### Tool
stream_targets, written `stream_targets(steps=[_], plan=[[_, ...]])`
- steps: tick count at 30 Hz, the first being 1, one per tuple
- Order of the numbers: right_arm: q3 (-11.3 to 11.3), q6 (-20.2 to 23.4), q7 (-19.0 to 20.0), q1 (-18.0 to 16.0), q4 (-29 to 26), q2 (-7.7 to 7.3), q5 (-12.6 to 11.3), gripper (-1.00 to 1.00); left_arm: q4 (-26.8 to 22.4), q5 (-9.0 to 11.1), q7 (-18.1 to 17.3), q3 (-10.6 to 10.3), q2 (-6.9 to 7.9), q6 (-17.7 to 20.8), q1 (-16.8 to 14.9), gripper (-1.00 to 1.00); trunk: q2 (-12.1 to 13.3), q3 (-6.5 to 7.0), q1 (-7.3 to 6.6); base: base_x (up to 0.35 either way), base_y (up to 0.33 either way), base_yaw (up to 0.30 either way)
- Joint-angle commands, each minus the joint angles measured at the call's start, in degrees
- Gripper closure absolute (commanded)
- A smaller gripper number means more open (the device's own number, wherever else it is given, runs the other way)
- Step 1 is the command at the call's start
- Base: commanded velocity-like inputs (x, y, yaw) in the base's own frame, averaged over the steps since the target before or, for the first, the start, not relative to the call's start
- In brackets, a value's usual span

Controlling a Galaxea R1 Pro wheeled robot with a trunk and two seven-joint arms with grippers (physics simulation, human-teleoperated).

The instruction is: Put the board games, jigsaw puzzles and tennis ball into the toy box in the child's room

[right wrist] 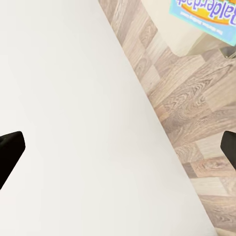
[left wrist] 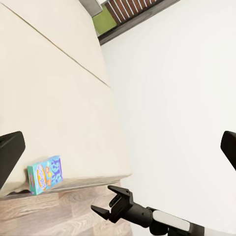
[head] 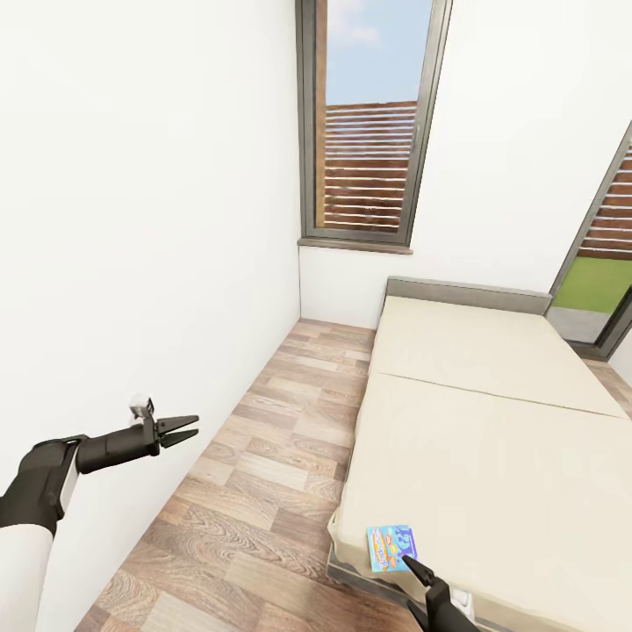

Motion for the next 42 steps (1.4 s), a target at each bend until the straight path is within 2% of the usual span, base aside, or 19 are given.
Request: stream_targets(steps=[1, 33, 42], plan=[[0.1, 0.4, 0.0, 0.0, 0.0, -0.05, -0.6, -1.00, 0.0, -0.6, -0.5, 0.1, -0.07, 0.6, -0.1, -1.00, 0.0, -0.07, 0.00, 0.000, 0.000, 0.000], [0.0, 0.3, 0.0, 0.1, 1.7, 0.16, -0.7, -1.00, 0.0, -0.7, -0.5, -0.1, -0.72, 0.6, 0.0, -1.00, 0.0, -0.07, 0.00, 0.000, 0.000, 0.000], [0.0, 0.5, 0.1, 0.1, 2.0, 0.14, -0.7, -1.00, 0.0, -0.7, -0.5, -0.2, -2.32, 0.6, 0.1, -1.00, 0.0, -0.07, 0.00, 0.000, 0.000, 0.000]])
